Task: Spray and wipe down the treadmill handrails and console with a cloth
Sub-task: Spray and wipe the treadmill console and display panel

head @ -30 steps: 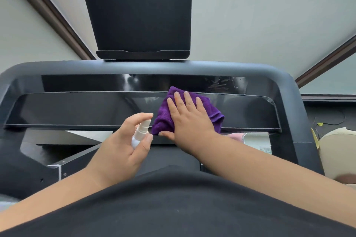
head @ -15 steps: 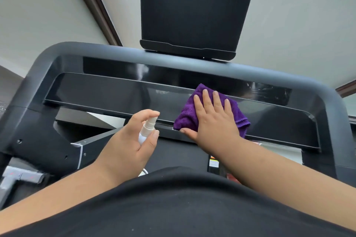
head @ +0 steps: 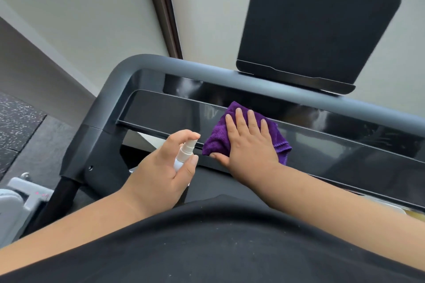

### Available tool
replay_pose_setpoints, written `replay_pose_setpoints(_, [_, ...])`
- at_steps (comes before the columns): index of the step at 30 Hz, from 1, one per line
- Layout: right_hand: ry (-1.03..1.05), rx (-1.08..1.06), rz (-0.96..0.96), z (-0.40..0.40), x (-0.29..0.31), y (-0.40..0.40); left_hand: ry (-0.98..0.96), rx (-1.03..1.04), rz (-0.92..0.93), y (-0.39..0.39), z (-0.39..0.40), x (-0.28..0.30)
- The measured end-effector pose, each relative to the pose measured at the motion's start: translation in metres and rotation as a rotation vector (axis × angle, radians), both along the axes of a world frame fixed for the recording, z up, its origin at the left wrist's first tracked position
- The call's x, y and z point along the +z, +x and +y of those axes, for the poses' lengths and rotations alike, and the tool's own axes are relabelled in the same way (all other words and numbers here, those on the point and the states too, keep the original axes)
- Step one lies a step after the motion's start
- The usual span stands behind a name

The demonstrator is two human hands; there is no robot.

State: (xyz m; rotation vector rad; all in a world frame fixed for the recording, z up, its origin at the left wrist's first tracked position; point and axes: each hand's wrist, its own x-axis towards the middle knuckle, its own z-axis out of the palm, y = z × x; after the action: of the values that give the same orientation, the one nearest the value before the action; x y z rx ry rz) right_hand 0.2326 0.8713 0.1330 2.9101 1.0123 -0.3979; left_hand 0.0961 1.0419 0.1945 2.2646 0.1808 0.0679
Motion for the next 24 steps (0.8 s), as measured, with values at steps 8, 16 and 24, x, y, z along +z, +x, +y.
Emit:
replay_pose_setpoints(8, [0.02,0.077,0.024,0.1,0.0,-0.007,0.028,0.062,-0.014,-0.028,0.076,-0.005])
replay_pose_setpoints(16, [0.009,0.234,0.021,0.203,0.0,-0.016,0.047,0.097,-0.026,-0.048,0.119,-0.009])
replay_pose_setpoints(24, [-0.017,0.312,0.032,0.193,0.003,-0.016,0.011,0.015,-0.024,-0.034,0.117,-0.013])
